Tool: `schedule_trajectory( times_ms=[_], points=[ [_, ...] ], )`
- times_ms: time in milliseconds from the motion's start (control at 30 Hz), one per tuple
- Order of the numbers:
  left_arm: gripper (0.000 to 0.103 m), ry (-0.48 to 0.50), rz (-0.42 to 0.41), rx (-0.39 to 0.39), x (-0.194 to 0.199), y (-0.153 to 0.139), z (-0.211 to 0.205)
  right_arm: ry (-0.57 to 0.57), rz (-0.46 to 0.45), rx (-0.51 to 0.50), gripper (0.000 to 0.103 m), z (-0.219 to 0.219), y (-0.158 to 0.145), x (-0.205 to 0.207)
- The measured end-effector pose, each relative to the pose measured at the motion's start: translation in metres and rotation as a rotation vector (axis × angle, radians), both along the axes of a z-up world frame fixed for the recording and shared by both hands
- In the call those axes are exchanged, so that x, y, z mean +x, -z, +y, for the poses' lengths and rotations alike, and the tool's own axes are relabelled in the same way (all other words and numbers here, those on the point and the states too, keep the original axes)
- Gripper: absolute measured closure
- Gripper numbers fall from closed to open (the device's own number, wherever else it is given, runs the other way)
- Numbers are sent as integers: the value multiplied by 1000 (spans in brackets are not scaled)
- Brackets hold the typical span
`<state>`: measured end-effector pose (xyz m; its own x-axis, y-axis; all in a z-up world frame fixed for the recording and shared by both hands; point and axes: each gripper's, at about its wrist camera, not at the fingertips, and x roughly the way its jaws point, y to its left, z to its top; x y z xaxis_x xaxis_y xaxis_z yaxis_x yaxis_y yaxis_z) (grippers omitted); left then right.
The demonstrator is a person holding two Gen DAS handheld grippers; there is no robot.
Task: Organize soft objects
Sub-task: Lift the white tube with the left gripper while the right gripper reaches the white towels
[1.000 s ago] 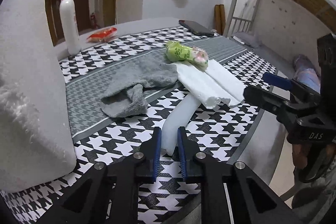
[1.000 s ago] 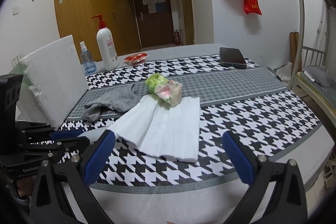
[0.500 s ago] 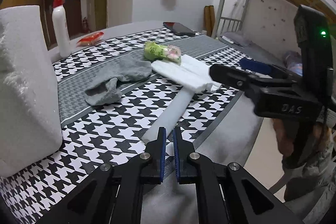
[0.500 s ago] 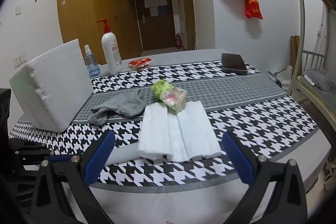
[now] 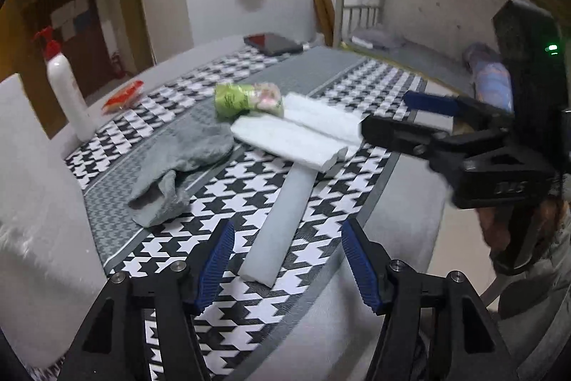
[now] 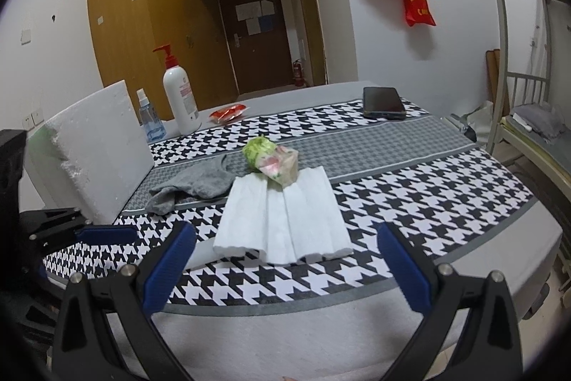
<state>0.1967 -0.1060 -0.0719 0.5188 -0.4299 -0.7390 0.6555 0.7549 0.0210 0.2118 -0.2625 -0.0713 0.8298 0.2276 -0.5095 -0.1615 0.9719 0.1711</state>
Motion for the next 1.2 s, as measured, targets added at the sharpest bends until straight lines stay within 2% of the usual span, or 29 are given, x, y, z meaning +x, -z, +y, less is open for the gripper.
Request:
schedule_trajectory(
  times_ms=[67, 267, 400, 500, 667, 867, 967, 1200],
  points=[
    [41, 29, 23, 6, 5, 3, -1, 3, -1, 8, 0, -3, 1, -1],
    [61, 50, 63, 57, 19, 14, -6, 27, -2, 16, 0, -8, 2, -3],
    [68, 68, 67, 52, 21, 16, -6, 26, -5, 21, 0, -9, 3, -4],
    [83, 67, 70, 53, 20, 15, -6, 25, 0, 22, 0, -10, 5, -3],
    [91, 34, 44, 36, 16, 10, -2, 33, 8, 18, 0, -11, 5, -1],
    [91, -18, -2, 4, -1, -2, 12, 38, -8, -1, 0, -10, -2, -3],
    [91, -59, -22, -41, -9, -11, 26, 35, -12, -10, 0, -8, -5, -3],
    [90, -219, -105, -87, -30, -21, 48, -4, -1, -46, 0, 10, -7, 5]
  ],
)
